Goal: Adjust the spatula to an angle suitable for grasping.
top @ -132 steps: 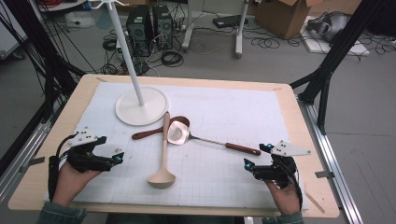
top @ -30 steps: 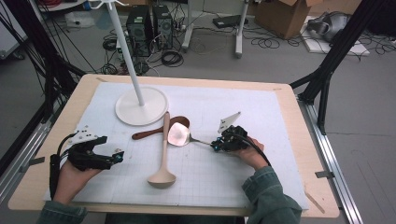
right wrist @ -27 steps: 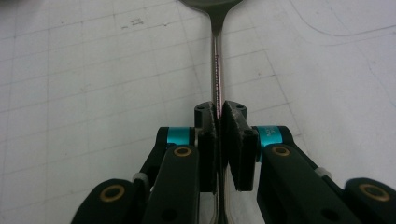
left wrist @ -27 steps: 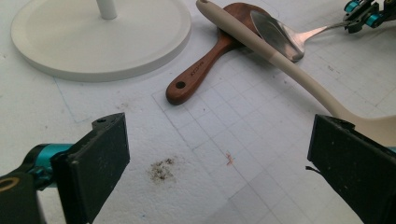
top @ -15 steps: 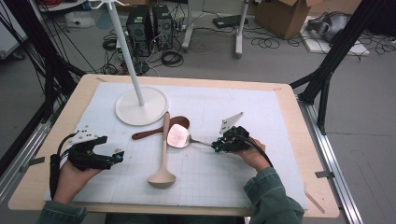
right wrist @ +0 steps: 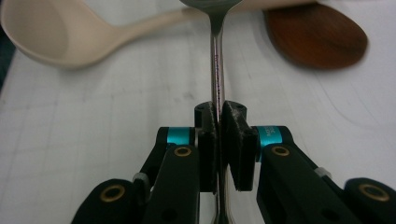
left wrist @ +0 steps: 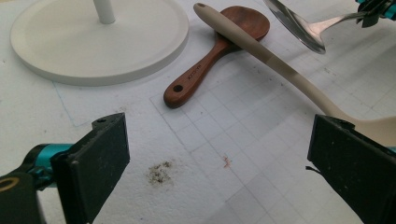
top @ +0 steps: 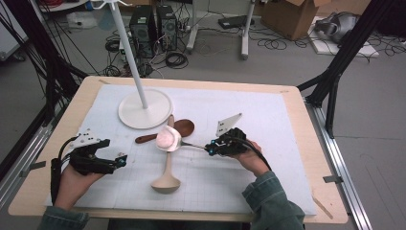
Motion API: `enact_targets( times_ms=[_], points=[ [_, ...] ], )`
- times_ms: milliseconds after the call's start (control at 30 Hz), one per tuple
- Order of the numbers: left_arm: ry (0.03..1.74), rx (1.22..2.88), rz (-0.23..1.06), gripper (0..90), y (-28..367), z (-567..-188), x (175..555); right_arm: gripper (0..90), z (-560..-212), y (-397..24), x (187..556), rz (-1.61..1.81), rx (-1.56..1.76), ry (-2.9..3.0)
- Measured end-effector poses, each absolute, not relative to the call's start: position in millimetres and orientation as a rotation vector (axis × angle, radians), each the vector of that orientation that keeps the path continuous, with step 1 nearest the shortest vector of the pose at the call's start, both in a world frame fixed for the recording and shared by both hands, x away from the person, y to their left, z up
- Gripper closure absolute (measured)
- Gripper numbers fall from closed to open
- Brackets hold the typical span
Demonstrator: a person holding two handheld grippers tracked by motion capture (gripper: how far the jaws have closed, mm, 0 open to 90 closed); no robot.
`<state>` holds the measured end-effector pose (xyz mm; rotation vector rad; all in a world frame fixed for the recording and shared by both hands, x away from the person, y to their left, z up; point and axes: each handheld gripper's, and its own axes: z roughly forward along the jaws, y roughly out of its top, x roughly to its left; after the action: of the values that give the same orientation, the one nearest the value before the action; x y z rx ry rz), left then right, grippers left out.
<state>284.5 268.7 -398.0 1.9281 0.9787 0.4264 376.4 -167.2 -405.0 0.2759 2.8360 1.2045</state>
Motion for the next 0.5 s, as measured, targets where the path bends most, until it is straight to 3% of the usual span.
enact_targets(
  times_ms=[500],
  points=[
    [0.969, 1.927, 0.425, 6.0, 269, -396, 284, 84.1, -418, -86, 374, 1.220, 0.071, 2.907]
  ],
)
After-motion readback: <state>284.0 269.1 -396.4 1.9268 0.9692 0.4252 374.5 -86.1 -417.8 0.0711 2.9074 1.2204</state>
